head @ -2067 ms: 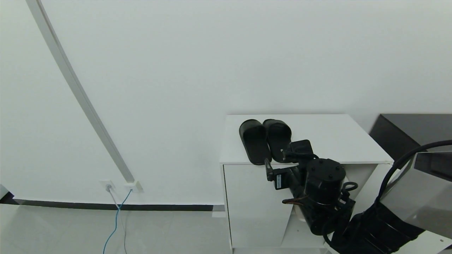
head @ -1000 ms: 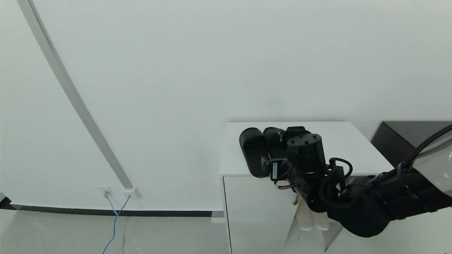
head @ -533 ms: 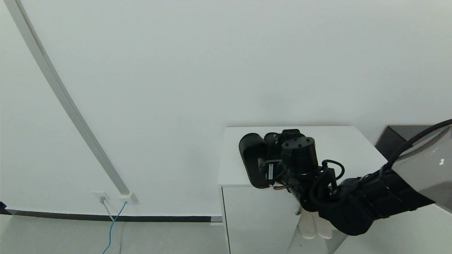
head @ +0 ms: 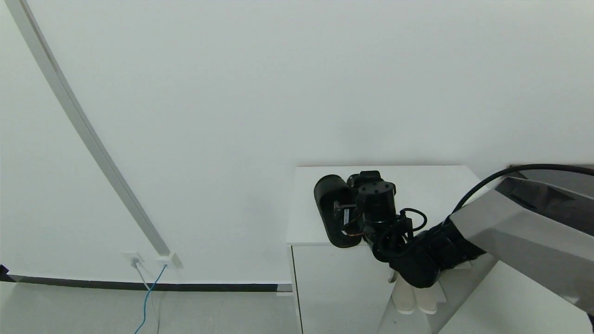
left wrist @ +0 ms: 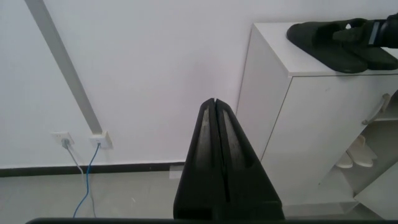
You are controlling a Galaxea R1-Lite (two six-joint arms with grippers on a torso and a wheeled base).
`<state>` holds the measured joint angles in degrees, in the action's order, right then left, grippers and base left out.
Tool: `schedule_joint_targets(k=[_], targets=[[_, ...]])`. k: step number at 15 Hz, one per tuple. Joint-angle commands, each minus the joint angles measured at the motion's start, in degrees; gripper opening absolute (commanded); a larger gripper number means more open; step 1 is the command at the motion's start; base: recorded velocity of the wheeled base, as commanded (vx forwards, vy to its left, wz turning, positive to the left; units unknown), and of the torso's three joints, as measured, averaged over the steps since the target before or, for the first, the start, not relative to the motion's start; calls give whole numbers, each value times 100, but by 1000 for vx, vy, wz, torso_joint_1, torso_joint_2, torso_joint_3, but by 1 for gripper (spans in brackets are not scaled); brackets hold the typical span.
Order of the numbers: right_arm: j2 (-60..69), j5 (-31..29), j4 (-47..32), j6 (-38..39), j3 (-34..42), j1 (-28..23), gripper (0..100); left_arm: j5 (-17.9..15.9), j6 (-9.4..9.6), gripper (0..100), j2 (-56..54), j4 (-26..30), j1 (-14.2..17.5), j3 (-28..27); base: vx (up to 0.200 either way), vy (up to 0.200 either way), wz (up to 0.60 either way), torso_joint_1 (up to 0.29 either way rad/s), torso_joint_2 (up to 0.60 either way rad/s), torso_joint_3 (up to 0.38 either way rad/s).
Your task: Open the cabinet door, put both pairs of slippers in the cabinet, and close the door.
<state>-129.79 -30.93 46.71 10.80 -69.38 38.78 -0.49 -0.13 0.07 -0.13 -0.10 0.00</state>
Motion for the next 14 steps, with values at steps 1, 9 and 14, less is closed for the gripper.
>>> schedule_joint_targets(k=[1,9,14], targets=[[-609,34,4,-184,-595,-204,100,5,-4,0,1,-4,1,0,0,0,0,0,0,0],[-1153,69,-13,-368,-1553,-415,100,5,-13,0,1,-4,1,0,0,0,0,0,0,0],[-1162,122,-22,-412,-1597,-433,0,5,-13,0,1,-4,1,0,0,0,0,0,0,0]])
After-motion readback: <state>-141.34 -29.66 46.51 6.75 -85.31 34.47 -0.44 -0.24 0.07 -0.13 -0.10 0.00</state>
